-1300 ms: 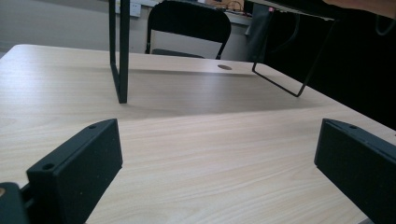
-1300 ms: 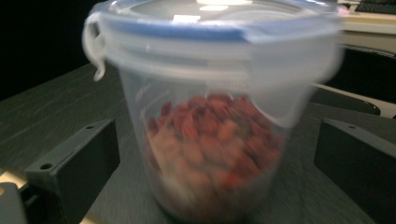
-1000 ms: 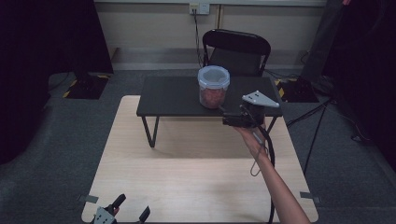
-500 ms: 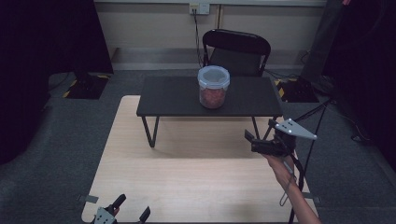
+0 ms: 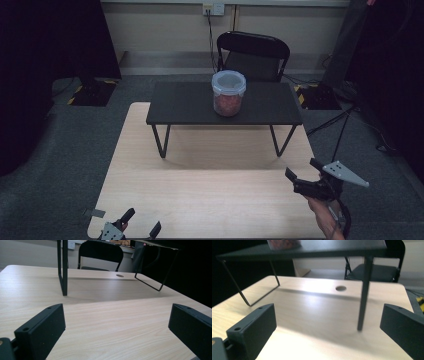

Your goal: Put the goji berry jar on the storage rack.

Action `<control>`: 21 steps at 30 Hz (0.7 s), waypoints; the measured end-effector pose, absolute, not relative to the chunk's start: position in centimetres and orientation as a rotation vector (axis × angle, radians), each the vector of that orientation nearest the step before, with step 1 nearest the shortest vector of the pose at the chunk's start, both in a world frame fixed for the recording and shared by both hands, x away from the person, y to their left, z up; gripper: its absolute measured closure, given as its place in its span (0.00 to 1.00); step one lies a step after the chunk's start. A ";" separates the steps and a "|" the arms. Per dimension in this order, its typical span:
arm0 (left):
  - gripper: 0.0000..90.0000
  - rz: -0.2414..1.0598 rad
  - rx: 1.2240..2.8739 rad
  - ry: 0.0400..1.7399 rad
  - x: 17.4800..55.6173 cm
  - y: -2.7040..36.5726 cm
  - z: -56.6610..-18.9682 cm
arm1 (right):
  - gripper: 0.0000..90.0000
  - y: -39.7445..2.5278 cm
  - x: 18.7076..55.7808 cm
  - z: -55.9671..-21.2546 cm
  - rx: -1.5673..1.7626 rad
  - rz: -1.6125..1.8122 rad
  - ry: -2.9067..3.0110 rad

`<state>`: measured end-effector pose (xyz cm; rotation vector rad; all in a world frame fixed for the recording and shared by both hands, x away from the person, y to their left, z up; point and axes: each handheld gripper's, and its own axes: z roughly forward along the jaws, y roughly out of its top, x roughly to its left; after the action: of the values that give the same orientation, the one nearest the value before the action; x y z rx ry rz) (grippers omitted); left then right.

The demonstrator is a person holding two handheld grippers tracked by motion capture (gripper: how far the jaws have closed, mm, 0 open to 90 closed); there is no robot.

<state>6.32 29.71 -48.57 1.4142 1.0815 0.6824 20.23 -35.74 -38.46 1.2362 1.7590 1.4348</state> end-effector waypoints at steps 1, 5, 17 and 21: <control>0.00 0.683 1.415 1.080 6.3 29.7 -48.6 | 0.00 -36.0 19.8 -38.9 1.245 1.436 1.757; 0.00 0.681 1.414 1.081 6.3 29.7 -48.6 | 0.00 -36.5 18.5 -40.6 1.290 1.422 1.756; 0.00 0.680 1.416 1.077 6.3 29.7 -48.5 | 0.00 -36.9 15.8 -43.8 1.333 1.349 1.796; 0.00 0.680 1.417 1.077 6.3 29.7 -48.5 | 0.00 -37.1 15.1 -44.5 1.350 1.338 1.797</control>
<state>6.27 29.68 -48.53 1.4169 1.0768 0.6797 15.06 -37.10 -44.46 1.3496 1.7975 1.3378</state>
